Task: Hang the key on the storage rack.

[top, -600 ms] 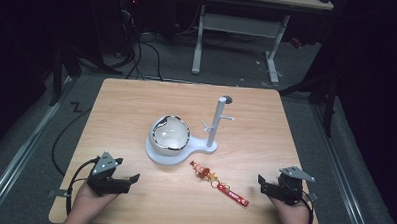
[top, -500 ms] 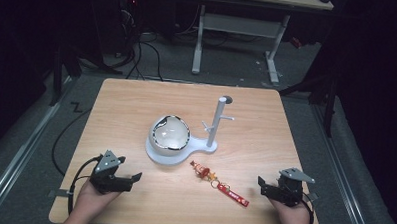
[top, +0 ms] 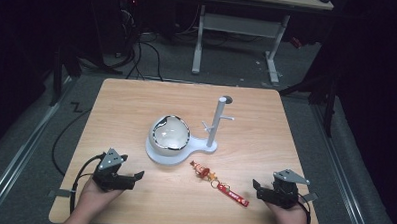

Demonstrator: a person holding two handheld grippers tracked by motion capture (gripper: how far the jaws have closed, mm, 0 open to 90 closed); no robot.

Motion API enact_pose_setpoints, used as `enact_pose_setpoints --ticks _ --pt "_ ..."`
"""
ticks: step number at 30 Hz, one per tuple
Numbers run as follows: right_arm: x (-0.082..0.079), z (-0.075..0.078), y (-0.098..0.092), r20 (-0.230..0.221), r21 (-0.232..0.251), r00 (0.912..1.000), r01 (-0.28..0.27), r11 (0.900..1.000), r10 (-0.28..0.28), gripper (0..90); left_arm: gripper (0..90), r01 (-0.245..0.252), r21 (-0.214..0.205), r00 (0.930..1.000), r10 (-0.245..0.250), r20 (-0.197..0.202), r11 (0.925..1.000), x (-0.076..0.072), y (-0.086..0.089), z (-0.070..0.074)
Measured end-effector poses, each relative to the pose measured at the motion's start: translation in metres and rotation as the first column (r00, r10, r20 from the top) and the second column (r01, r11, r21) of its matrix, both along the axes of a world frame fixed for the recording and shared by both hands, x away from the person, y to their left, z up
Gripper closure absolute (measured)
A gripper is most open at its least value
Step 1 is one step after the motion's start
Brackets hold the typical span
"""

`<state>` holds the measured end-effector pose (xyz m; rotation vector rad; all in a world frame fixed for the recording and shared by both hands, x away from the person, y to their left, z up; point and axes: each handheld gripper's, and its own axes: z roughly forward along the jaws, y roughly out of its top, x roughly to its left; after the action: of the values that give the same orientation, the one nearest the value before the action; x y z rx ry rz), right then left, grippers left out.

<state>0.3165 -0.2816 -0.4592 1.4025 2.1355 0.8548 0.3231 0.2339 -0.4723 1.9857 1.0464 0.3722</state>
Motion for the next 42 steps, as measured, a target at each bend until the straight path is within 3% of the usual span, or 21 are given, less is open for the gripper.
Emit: enact_pose_setpoints --ticks 10,18,22,26,27,36,41,42 --pt "0.000 0.005 0.022 0.005 0.019 0.9971 -0.076 0.9970 0.076 14.1 9.1 -0.033 0.002 0.9995 0.033 0.003 0.9995 -0.006 0.008 0.001" --pt "0.000 0.009 0.045 0.004 0.021 0.9867 -0.163 0.9865 0.163 14.3 0.7 -0.062 0.028 0.9980 0.062 -0.011 0.9977 -0.014 0.015 0.001" --pt "0.000 0.007 0.061 -0.024 0.002 0.9731 -0.229 0.9734 0.229 15.1 0.6 -0.068 0.050 0.9977 0.068 0.008 0.9965 -0.021 0.018 0.004" --pt "0.000 0.006 0.068 -0.044 -0.003 0.9656 -0.257 0.9665 0.256 15.8 0.7 -0.074 0.024 0.9973 0.074 0.000 0.9970 -0.023 0.022 0.006" --pt "0.000 0.005 0.072 -0.055 0.003 0.9597 -0.276 0.9612 0.276 18.1 0.7 -0.076 0.018 0.9971 0.076 0.000 0.9970 -0.024 0.022 0.007" --pt "-0.002 0.004 0.084 -0.089 0.001 0.9380 -0.336 0.9417 0.335 28.0 0.7 -0.066 0.042 0.9978 0.066 0.001 0.9969 -0.024 0.018 0.009" --pt "0.001 0.004 0.087 -0.136 -0.014 0.9186 -0.376 0.9263 0.371 32.2 0.8 -0.069 0.035 0.9976 0.068 0.007 0.9970 -0.025 0.019 0.010" --pt "0.003 0.005 0.087 -0.165 -0.022 0.9133 -0.381 0.9243 0.372 35.0 0.8 -0.062 0.031 0.9981 0.062 0.001 0.9976 -0.025 0.019 0.009"
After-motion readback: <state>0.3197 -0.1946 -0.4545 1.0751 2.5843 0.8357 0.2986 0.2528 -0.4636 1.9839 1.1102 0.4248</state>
